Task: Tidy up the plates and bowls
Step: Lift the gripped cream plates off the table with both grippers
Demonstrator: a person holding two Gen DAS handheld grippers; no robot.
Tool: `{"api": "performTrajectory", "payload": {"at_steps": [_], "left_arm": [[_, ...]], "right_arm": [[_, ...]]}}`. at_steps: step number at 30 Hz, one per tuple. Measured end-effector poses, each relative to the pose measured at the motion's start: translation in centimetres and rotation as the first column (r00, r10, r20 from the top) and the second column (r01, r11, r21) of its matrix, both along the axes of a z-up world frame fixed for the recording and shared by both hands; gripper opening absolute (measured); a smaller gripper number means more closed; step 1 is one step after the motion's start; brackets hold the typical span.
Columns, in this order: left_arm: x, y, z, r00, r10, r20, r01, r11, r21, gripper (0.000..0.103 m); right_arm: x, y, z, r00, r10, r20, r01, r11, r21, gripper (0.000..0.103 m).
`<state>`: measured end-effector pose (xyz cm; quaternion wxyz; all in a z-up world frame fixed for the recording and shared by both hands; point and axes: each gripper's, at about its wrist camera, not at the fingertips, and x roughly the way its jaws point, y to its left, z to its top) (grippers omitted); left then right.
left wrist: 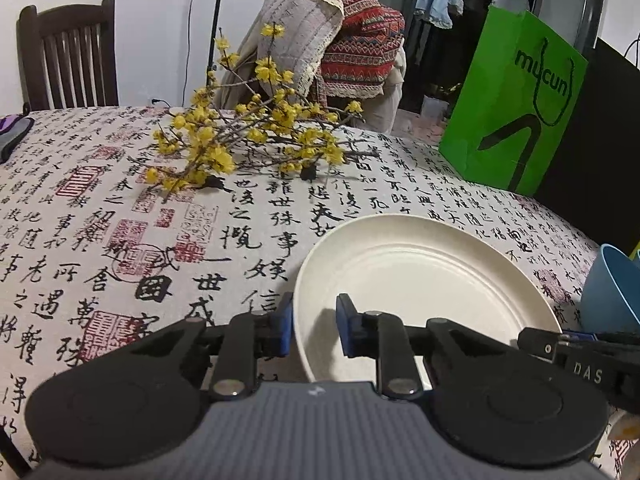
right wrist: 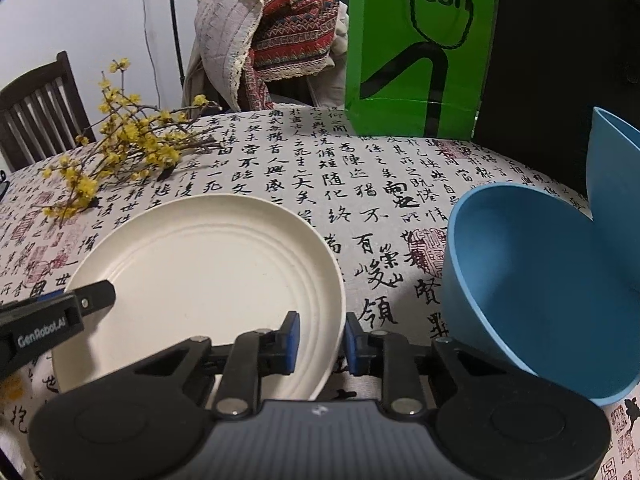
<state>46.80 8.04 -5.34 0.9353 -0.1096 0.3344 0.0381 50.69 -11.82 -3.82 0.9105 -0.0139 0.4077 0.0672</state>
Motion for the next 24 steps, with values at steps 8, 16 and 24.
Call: {"api": "performTrajectory", "payload": {"at_steps": [8,16,24], "left_arm": [[0.08,-0.07,-0.05,1.000,0.007,-0.002,-0.007,1.000,0.016,0.022],[0.10,-0.02,-0.13,1.000,0.006,-0.005,-0.006,1.000,0.017,0.022],[-0.14,-0.14,0.10,1.000,0.007,0.007,-0.007,1.000,0.028,0.022]], "right_arm": [[0.02,0.18,-0.06,1.000,0.018,0.002,-0.018,1.000,0.000,0.021],[0.14,0.24,-0.08,1.000,0.023,0.005,-0.023,1.000,-0.003,0.022],[-0.16,0.30,-0.12,0.999,0.034,0.014,-0.034,0.999,-0.003,0.021]]}}
